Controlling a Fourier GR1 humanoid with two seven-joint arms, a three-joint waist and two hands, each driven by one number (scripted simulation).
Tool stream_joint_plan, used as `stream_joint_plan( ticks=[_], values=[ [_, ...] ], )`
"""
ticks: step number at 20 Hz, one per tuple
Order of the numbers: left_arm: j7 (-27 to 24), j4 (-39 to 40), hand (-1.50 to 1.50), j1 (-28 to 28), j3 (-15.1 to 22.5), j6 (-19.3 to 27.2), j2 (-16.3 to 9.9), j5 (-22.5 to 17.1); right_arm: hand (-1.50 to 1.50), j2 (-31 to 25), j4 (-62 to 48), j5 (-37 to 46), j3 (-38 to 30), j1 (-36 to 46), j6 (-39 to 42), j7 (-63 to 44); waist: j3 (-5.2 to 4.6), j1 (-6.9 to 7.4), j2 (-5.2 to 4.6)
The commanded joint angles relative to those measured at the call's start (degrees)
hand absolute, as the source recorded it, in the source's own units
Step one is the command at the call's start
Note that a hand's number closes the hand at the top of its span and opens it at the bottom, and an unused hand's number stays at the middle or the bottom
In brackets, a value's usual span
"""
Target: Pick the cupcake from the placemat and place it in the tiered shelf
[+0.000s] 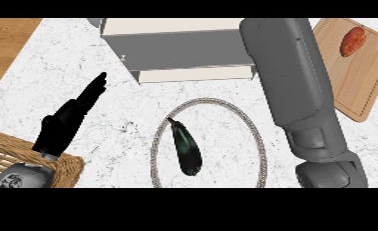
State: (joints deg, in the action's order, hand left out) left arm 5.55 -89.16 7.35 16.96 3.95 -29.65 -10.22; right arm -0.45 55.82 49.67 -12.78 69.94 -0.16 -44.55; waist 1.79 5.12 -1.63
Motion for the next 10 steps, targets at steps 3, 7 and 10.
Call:
stream_joint_plan(
  ticks=[3, 7, 10],
  values=[
    [0.2, 5.1, 0.00, -0.9, 2.8, 1.4, 6.0, -0.5, -1.50, 0.4, -4.1, -15.7, -8.0, 1.9, -12.2, 4.6, -1.80, 1.24, -0.97],
    [-0.7, 5.1, 0.00, -2.9, 3.0, 2.1, 6.3, -0.8, -1.50, 0.4, -6.3, -18.9, -10.0, 3.3, -19.1, 11.6, -1.86, 0.70, -0.33],
    [0.6, 5.2, 0.00, -2.9, 3.0, 2.2, 5.3, -0.4, -1.50, 0.4, -6.4, -18.1, -9.4, 3.3, -27.7, 15.4, -1.86, -0.23, 0.16]
  ],
)
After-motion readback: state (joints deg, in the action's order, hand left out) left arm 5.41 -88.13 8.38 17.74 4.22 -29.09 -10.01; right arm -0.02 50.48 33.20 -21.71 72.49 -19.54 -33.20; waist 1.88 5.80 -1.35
